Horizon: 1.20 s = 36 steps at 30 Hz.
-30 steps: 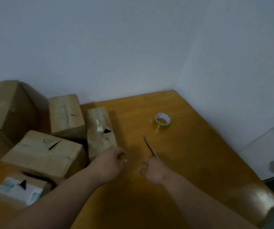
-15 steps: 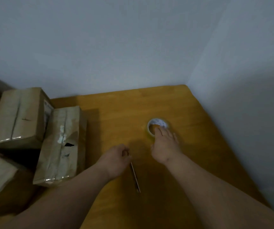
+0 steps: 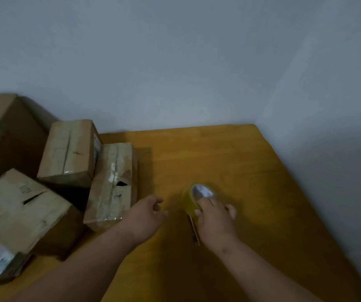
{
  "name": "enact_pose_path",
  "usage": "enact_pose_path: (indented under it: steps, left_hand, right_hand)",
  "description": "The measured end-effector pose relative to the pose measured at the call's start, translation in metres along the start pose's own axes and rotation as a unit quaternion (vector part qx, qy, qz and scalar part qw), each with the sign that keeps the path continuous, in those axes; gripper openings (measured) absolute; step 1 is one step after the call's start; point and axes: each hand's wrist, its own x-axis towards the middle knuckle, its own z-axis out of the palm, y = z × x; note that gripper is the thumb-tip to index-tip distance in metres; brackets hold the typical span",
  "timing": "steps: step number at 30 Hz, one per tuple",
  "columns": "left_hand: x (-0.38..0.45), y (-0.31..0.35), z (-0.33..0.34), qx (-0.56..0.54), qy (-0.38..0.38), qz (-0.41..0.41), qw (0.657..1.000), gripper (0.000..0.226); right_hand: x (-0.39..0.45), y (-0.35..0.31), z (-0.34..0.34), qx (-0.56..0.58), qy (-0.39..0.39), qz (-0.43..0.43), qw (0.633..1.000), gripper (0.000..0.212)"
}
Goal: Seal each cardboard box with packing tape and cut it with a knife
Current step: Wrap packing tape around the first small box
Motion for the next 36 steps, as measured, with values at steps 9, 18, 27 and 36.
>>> enact_pose_path:
  steps: [9, 18, 27, 36]
  left_hand:
    - [-0.108, -0.068, -0.078, -0.102, 0.037, 0.018, 0.994, 0.063]
    - [-0.195, -0.137, -0.150, -0.126, 0.089, 0.024, 0.988, 0.009]
    - [-0.182, -0.135, -0.140, 0.077, 0.109, 0.059, 0.989, 0.012]
    - [-0.116, -0.105, -0.076, 0.143, -0.031, 0.055, 0.988, 0.015]
  right_hand:
    - [-0.118, -0.143, 0.010, 0.057, 0.031, -0.146, 0.987, 0.016]
    - [-0.182, -0.242, 0.036, 0.089, -0.007, -0.163, 0.983, 0.011]
    - [-0.161, -0.218, 0.034, 0.337, -0.143, 0.044, 0.929, 0.019]
    - [-0.059, -0.089, 0.055, 0.017, -0.088, 0.185, 0.979, 0.037]
